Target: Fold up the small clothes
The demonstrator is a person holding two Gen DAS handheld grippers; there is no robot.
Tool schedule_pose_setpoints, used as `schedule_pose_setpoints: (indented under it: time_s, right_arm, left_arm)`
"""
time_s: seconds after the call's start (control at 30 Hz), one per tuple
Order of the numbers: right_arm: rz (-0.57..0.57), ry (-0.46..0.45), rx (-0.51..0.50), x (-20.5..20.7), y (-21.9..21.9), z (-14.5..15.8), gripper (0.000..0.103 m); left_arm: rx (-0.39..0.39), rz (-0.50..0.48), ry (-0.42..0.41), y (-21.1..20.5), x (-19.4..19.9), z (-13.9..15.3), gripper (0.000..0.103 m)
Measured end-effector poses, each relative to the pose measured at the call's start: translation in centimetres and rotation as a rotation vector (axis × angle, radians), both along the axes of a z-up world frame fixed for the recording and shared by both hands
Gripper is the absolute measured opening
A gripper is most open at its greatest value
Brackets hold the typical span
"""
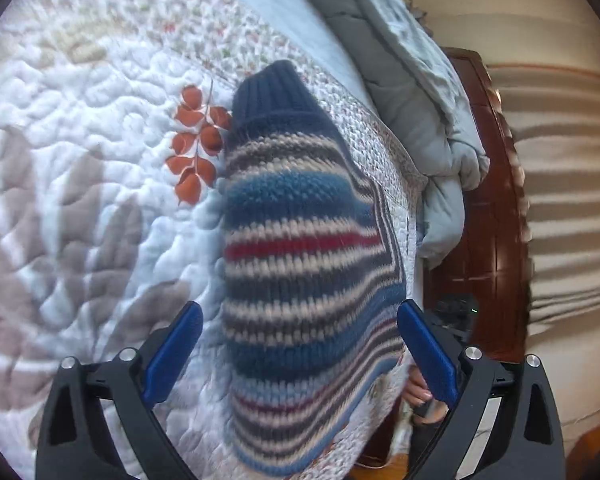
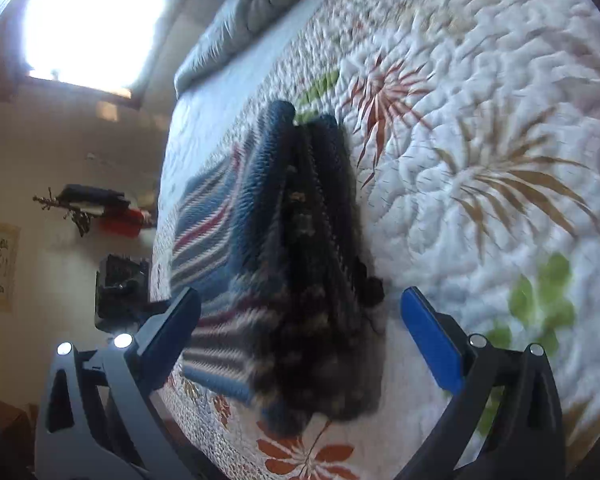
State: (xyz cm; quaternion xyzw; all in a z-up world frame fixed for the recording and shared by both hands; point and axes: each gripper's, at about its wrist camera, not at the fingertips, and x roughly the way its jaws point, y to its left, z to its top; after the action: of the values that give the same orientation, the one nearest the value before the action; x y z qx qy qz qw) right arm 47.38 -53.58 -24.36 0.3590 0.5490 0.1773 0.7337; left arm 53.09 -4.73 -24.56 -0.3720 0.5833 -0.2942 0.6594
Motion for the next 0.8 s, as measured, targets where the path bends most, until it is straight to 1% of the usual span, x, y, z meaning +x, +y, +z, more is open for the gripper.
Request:
schedule_pose_setpoints:
  time_s: [0.03,0.07,0.13,0.23,0.33,0.37,0.43,0.5,0.6,0.63,0.7,0.73,0.8]
  right_arm:
    - [0.021,0.032,-0.005,1.3,0.2,-1.0,0.100]
    - [0.026,0.044,0.000,2.1,0.3,-1.5,0.100]
    - [0.038,0.053,0.024,3.2,0.5,-2.1,0.101]
    - [0.078,0.056,0.047,4.9,1.3,-2.5,0.101]
    - [0.116,0.067,0.044,5.7,2.4,-2.7,0.101]
    - [0.138,0.065,0.070,5.9,2.9,-2.8,0.101]
    - [0.166,0.062,0.098,6.0,3.8,-2.8,0.101]
    - [0.177,0.066,0.107,6.3,3.9,-3.1,0.101]
    - [0.169,0.069,0.127,6.6,3.5,-3.4,0.101]
    - [0.157,0.066,0.126,6.5,3.4,-3.5,0.099]
    - [0.162,0.055,0.100,6.2,3.2,-3.3,0.077]
    - [0.173,0.066,0.096,6.0,3.2,-3.6,0.063]
    - [0.172,0.054,0.101,5.7,3.2,-3.5,0.053]
  left_arm:
    - [-0.002,-0.010,-0.002,-0.3,0.3,-0.2,0.098]
    - [-0.004,-0.032,-0.009,-0.9,0.7,-0.4,0.098]
    - [-0.001,-0.062,0.000,-2.0,1.2,-1.1,0.098]
    - [-0.034,-0.079,0.018,-2.9,1.6,-2.0,0.099]
    - [-0.045,-0.090,0.036,-3.7,1.6,-3.3,0.099]
    - [-0.048,-0.092,0.048,-3.8,1.6,-3.6,0.099]
    - [-0.071,-0.108,0.060,-4.1,1.3,-3.9,0.099]
    - [-0.088,-0.124,0.048,-4.5,1.2,-3.7,0.099]
    - [-0.079,-0.089,0.061,-4.3,1.6,-3.9,0.099]
    - [-0.079,-0.083,0.074,-4.3,1.7,-4.2,0.099]
    - [-0.064,-0.074,0.072,-4.5,1.7,-4.2,0.097]
    - [-0.058,-0.073,0.065,-4.5,1.7,-4.1,0.091]
    - [-0.038,-0.095,0.065,-5.2,1.7,-3.9,0.072]
